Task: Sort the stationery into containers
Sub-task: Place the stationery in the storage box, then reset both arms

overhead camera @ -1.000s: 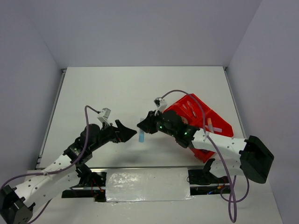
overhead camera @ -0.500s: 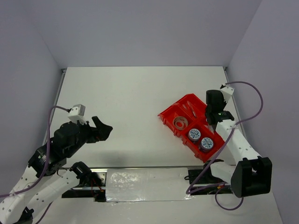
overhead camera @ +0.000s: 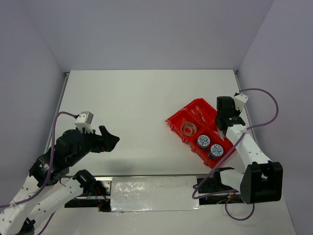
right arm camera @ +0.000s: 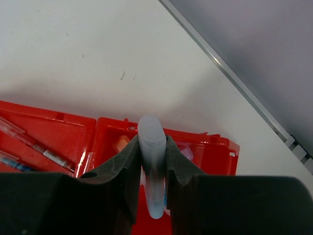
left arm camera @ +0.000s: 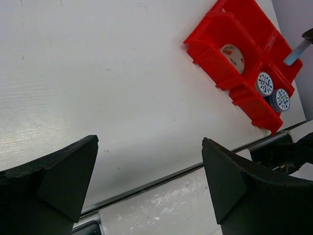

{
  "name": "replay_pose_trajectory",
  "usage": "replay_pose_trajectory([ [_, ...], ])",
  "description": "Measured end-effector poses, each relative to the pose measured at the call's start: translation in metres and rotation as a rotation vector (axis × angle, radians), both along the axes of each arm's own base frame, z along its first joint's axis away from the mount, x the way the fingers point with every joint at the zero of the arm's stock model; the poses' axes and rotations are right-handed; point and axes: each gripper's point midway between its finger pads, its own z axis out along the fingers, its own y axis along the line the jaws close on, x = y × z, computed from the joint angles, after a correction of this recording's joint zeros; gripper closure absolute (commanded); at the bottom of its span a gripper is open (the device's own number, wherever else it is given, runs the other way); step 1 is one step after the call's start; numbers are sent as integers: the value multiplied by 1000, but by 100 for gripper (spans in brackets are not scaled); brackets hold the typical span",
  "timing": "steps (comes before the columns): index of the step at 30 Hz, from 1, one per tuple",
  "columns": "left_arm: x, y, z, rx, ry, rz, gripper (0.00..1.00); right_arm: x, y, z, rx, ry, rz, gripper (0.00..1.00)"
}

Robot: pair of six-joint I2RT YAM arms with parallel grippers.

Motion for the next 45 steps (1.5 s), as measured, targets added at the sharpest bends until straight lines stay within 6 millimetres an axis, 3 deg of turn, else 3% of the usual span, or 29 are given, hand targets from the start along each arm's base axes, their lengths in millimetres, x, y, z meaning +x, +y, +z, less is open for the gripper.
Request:
replay_pose_trajectory([
  [2, -1, -1, 0, -3, 0, -6, 1, -4, 0, -4, 4, -1, -3, 76],
  [3, -1, -1, 0, -3, 1, -8, 1, -7, 0, -6, 6, 0, -2, 59],
  [4, -1, -1, 0, -4, 1, -9, 1, -10, 1, -10, 12, 2, -1, 49],
  [6, -1, -2, 0, -5, 1, -11, 1, -15, 3, -18, 21, 16, 10, 37],
  [13, 0, -2, -2, 3, 9, -8, 1, -11, 16, -25, 78, 25, 80, 16],
  [14, 1, -1, -3, 8, 13, -3, 1, -10, 20, -26, 93, 23, 98, 1],
  [17, 6, 2, -8, 40, 32, 25, 1, -6, 33, -19, 129, 2, 158, 0],
  [21, 19, 17, -5, 119, 42, 123, 1, -3, 64, 19, 178, -95, 296, 0],
  [24, 32, 38, 14, 194, 8, 246, 1, -12, 102, 82, 227, -250, 479, 0],
  [28, 42, 68, 47, 252, -64, 401, 1, -49, 128, 164, 263, -446, 662, 0],
  [34, 28, 105, 89, 238, -160, 533, 1, -127, 132, 236, 260, -592, 836, 0],
  [40, -11, 145, 138, 149, -262, 593, 1, -214, 112, 287, 185, -694, 906, 0],
  [43, -34, 164, 155, 90, -306, 608, 1, -254, 97, 300, 149, -751, 903, 0],
  [45, -50, 175, 159, 51, -330, 607, 1, -278, 90, 298, 141, -784, 909, 0],
])
